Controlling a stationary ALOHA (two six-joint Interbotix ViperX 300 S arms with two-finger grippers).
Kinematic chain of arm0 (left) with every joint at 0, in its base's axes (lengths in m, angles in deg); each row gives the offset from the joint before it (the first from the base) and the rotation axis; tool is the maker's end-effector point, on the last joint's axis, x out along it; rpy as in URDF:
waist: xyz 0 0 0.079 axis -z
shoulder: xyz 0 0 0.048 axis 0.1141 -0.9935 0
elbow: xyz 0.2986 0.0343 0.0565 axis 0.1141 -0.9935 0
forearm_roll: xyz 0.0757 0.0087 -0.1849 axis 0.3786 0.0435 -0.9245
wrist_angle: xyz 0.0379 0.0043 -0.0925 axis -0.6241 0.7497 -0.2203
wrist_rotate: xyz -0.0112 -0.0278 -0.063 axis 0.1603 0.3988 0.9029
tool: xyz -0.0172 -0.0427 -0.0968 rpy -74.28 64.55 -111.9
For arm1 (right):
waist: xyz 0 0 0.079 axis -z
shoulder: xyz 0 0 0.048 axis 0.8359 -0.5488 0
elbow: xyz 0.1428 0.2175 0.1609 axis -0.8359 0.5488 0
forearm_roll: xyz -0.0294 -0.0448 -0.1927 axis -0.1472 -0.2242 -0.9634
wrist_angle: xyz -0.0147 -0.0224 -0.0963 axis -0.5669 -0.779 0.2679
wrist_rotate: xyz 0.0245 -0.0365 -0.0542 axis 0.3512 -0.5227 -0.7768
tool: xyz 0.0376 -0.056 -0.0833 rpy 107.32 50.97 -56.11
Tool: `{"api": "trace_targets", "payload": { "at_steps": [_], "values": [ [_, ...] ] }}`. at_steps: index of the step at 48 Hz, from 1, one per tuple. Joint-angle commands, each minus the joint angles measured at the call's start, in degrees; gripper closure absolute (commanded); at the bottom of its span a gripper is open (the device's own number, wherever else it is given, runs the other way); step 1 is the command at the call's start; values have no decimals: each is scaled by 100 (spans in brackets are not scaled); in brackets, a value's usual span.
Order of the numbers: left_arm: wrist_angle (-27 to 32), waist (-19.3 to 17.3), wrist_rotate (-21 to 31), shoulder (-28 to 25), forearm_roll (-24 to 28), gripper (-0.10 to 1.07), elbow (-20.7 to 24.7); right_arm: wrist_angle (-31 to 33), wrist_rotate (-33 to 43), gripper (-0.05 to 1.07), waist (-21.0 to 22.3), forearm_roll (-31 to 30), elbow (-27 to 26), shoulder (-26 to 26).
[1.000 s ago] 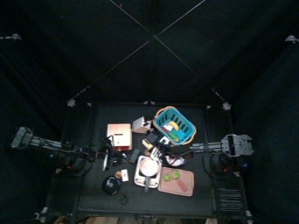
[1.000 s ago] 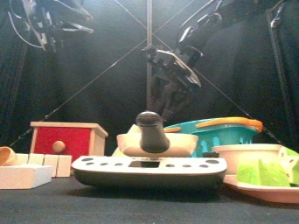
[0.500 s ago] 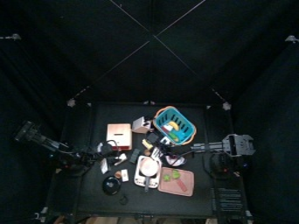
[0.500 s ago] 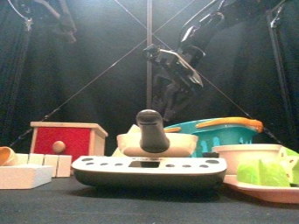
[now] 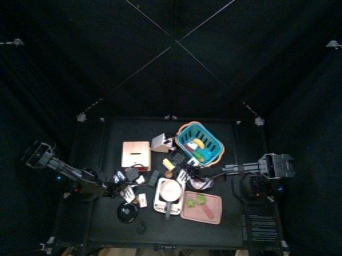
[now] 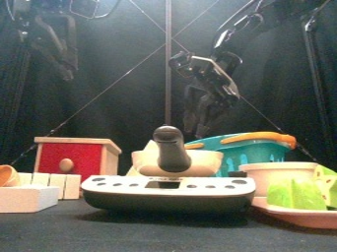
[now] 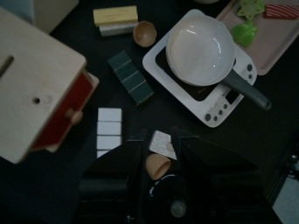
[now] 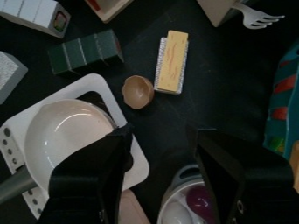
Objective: Grab rice
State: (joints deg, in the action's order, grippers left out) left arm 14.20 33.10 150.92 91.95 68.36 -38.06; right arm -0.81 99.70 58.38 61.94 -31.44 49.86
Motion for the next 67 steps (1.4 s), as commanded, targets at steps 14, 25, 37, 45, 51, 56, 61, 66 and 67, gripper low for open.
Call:
{"api": "trace_targets", "payload": {
  "at_steps": [14,25,37,45,51,56,61,66,67],
  "values": [
    [246,237,2171,-1107,44,27,475,-246,-9,16,-62,-44,448,791],
    [-141,220,2479,-1696,-299,20,729,-352,-26,16,-35,-44,703,1011],
    [-492,185,2619,-2153,-1222,4,712,-439,-70,16,-35,-53,826,1151],
    [-501,105,2804,-2373,-1626,4,791,-448,-70,16,-35,-53,923,1160],
    [-650,70,2874,-2514,-1767,4,835,-457,-53,16,-35,-44,984,1169],
    [-729,18,2900,-2646,-1793,4,896,-492,-35,16,-35,-44,1020,1169],
    [-738,-62,2918,-2769,-1837,4,879,-510,-35,16,-35,-44,1046,1178],
    [-738,-167,2927,-2865,-1828,4,844,-510,-35,16,-35,-53,1046,1187],
    [-738,-185,2927,-2883,-1837,4,844,-510,-44,16,-35,-53,1046,1187]
  ]
}}
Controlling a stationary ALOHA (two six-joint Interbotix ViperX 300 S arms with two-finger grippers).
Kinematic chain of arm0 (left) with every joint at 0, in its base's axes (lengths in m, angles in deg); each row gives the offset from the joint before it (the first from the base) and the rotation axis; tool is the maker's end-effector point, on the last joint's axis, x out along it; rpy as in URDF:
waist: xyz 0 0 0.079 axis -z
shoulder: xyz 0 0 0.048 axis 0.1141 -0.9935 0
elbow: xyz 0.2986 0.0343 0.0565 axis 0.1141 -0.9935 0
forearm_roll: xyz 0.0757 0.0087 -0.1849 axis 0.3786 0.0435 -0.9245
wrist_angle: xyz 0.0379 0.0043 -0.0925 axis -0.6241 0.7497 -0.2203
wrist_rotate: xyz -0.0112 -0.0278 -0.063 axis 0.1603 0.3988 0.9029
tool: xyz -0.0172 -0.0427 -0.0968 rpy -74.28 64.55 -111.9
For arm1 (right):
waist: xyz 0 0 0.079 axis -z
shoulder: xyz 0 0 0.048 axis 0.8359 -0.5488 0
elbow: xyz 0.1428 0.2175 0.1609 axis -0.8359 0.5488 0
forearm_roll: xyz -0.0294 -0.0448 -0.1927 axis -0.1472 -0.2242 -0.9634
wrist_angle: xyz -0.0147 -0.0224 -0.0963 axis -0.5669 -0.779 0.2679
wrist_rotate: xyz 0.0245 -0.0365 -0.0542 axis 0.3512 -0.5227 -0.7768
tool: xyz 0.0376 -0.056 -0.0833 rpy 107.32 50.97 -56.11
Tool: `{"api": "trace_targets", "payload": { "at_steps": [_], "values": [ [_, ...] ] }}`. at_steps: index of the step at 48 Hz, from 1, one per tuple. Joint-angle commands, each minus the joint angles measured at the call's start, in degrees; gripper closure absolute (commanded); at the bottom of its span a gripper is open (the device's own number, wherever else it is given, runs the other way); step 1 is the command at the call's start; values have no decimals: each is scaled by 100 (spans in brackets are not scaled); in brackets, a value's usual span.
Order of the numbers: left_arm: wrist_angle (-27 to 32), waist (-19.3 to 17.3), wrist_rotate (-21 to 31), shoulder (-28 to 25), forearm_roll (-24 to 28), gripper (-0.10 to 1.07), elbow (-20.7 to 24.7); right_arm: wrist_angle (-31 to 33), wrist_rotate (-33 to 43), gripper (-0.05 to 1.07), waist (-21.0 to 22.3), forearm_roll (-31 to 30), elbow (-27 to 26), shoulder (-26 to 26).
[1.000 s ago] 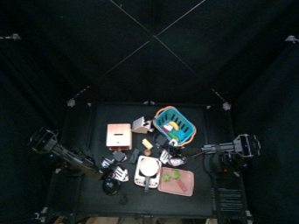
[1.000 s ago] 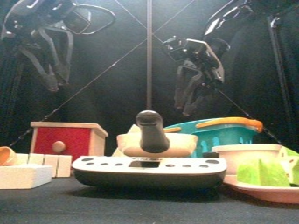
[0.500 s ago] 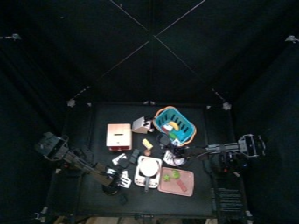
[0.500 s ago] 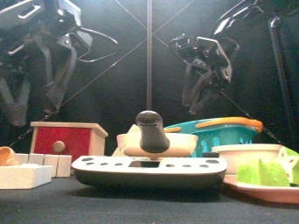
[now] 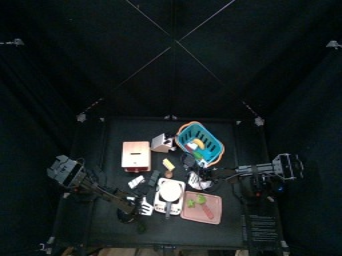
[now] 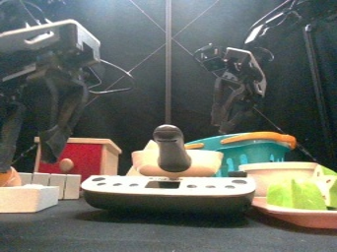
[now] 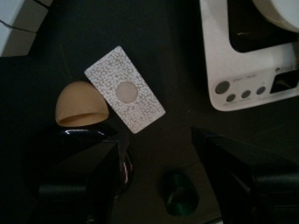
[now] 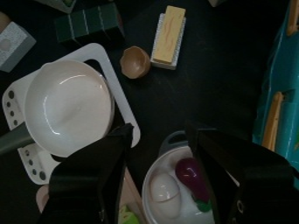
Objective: Grab rice
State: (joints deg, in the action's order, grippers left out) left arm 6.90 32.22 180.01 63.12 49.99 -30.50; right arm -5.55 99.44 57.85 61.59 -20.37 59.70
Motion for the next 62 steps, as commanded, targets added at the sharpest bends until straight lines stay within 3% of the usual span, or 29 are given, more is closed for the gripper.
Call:
{"api": "trace_targets", "payload": {
  "at_steps": [1,19,29,62],
  "values": [
    [-18,-123,18,-26,9,4,79,-35,-18,16,18,-18,-62,202],
    [9,-290,18,-70,-9,4,18,-35,0,16,-9,-18,-9,211],
    [62,-290,26,-79,-272,4,-35,-97,9,16,-18,-9,18,211],
    [53,-483,26,-281,9,5,-88,-176,9,16,-18,-9,70,211]
  ]
}}
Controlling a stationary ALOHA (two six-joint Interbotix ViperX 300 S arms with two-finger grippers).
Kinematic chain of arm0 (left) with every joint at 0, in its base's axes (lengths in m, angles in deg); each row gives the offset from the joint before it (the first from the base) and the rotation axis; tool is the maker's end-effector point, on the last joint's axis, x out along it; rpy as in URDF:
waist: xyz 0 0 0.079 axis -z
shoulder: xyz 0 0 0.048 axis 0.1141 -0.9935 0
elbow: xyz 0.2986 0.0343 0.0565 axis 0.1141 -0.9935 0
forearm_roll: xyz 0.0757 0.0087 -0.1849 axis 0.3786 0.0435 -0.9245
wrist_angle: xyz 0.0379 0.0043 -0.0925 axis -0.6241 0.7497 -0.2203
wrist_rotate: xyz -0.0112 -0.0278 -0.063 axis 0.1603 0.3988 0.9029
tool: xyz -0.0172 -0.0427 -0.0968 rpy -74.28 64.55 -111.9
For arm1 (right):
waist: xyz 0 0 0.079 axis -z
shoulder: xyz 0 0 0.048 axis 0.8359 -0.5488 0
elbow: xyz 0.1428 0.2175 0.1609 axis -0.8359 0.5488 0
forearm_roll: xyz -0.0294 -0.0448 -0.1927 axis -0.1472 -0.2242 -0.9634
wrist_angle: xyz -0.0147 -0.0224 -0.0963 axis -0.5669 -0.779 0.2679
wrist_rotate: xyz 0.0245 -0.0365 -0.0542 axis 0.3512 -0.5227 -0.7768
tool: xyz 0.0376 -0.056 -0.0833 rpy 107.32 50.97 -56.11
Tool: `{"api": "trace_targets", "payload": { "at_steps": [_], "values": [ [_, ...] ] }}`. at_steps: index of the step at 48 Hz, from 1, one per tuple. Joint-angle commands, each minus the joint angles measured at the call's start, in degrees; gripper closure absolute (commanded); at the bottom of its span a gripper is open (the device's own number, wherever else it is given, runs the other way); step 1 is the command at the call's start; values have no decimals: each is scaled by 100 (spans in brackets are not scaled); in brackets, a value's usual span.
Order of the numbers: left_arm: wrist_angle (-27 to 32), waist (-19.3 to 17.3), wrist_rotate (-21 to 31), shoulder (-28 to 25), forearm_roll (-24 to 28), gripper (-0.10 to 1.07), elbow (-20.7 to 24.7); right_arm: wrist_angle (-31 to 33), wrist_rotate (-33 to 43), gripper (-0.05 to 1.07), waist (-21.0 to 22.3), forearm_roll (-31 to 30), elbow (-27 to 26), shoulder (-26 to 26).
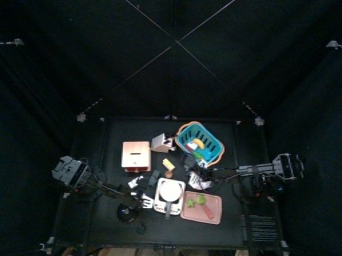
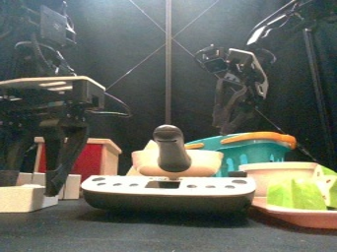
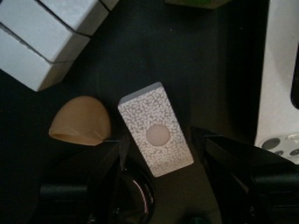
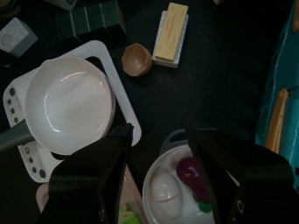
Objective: Grab rice
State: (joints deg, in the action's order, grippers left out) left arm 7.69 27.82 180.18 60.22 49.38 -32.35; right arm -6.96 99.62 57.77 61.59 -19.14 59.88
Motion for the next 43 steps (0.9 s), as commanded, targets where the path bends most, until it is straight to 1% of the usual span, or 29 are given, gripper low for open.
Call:
{"api": "trace_targets", "payload": {
  "at_steps": [1,6,16,21,32,37,43],
  "values": [
    [-44,-44,9,0,79,6,97,-35,-9,16,-9,-9,-44,185],
    [-70,-53,0,-44,70,8,97,-35,0,16,-9,-9,-44,193],
    [-79,-53,-9,-26,79,23,70,-35,0,16,-9,-9,-44,193],
    [-70,-53,-114,70,97,28,53,-35,-9,16,-9,0,-35,193],
    [-70,-26,-325,510,229,29,-88,-35,-9,16,0,9,-44,193],
    [-70,-26,-431,571,229,29,-158,-35,-9,16,0,9,-35,193],
    [-88,-26,-536,589,264,29,-114,-35,-9,16,0,18,-9,193]
  ]
}}
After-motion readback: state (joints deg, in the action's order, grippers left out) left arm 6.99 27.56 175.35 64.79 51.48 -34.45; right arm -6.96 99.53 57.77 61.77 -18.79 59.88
